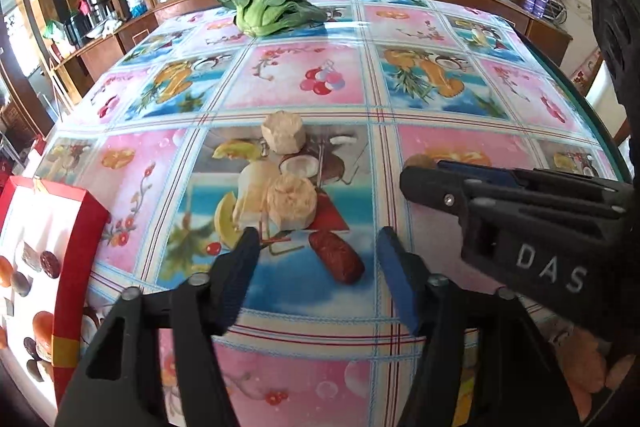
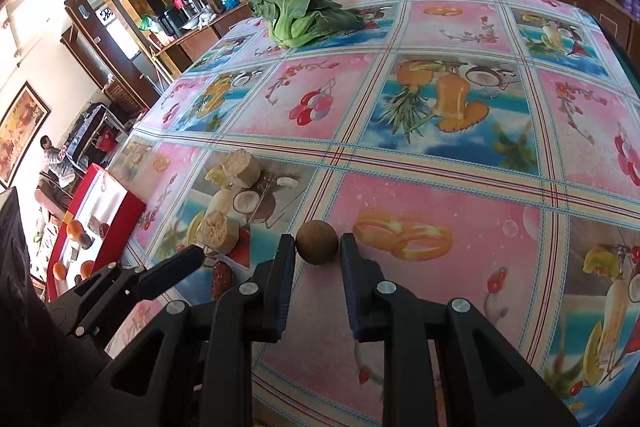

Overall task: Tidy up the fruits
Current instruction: 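Close the right tool on a brown round fruit while the left tool grasps a red date, then carry the brown fruit and date over the white tray and open both tools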

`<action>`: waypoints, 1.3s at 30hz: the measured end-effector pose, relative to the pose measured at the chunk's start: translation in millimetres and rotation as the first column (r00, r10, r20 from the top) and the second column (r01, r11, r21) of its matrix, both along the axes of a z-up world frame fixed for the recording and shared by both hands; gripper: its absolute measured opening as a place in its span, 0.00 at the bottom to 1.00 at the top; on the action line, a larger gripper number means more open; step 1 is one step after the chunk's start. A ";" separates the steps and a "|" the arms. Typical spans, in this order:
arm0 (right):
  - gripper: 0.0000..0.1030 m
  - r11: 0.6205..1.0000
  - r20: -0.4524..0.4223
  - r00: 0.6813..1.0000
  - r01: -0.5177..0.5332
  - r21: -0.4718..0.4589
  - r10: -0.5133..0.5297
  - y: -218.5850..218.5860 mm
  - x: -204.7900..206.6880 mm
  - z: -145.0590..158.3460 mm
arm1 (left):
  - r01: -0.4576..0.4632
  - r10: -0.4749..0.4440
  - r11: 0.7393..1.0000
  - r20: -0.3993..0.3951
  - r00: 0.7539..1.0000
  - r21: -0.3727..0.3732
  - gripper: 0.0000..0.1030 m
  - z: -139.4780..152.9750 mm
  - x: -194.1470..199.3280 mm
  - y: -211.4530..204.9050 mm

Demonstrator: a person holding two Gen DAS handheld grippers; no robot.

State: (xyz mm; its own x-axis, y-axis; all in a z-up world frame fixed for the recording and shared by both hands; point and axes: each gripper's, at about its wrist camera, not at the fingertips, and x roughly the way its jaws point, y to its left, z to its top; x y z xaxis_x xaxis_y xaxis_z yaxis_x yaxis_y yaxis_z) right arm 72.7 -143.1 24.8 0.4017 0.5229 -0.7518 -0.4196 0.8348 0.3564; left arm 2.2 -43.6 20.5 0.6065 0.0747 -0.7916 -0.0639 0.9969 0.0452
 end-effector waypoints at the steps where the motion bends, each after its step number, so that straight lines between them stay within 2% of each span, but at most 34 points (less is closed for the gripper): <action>1: 0.21 1.000 0.001 1.000 0.000 -0.001 0.000 0.0 -0.2 -0.1 | 0.007 -0.007 1.000 0.000 1.000 0.000 0.51 0.2 0.0 -1.2; 6: 0.20 1.000 -0.012 1.000 0.004 0.005 -0.004 -1.7 0.6 -0.5 | 0.046 -0.046 0.999 0.000 0.999 -0.011 0.26 1.4 -0.6 -8.4; 10: 0.20 1.000 -0.018 1.000 0.009 0.000 -0.009 -2.3 -0.8 -0.2 | 0.067 -0.067 0.997 -0.003 0.998 -0.026 0.18 1.7 -1.7 -6.2; 14: 0.20 1.000 -0.024 1.000 0.019 0.007 -0.019 -5.3 -1.0 -0.6 | 0.085 -0.085 0.995 0.005 0.996 -0.055 0.18 1.2 -8.2 3.7; 18: 0.20 1.000 -0.012 1.000 0.021 -0.008 -0.021 -3.5 -3.3 0.0 | 0.112 -0.112 0.993 0.011 0.994 -0.037 0.18 0.5 -18.0 10.0; 24: 0.20 0.994 0.053 0.999 0.017 -0.104 -0.011 10.6 -15.5 1.3 | 0.155 -0.154 0.986 0.013 0.988 -0.056 0.18 0.4 -31.4 25.5; 30: 0.20 0.962 0.148 0.989 0.052 -0.269 -0.012 35.4 -38.0 1.3 | 0.178 -0.178 0.982 0.006 0.984 -0.063 0.18 1.5 -47.5 40.5; 32: 0.20 0.951 0.178 0.984 0.075 -0.298 -0.022 40.5 -44.8 0.4 | 0.176 -0.176 0.980 0.008 0.984 -0.090 0.19 1.7 -49.6 48.0; 34: 0.20 0.952 0.175 0.983 0.097 -0.289 -0.047 39.7 -49.3 1.0 | 0.184 -0.184 0.978 0.011 0.983 -0.094 0.19 1.4 -49.7 49.6; 36: 0.20 0.960 0.177 0.980 0.135 -0.247 -0.092 35.2 -56.4 3.7 | 0.204 -0.203 0.977 0.020 0.979 -0.064 0.19 0.8 -50.8 45.9; 39: 0.20 0.955 0.213 0.964 0.207 -0.215 -0.161 26.2 -69.6 9.7 | 0.231 -0.229 0.968 0.034 0.973 -0.094 0.18 0.2 -49.9 51.9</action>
State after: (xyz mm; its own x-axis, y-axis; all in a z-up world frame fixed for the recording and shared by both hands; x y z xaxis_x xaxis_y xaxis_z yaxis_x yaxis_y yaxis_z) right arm 3.1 -116.9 34.5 0.6221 0.2459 -0.7433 -0.2921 0.9537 0.0710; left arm -47.7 8.2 20.8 0.6161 -0.1451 -0.7742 0.1680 0.9845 -0.0508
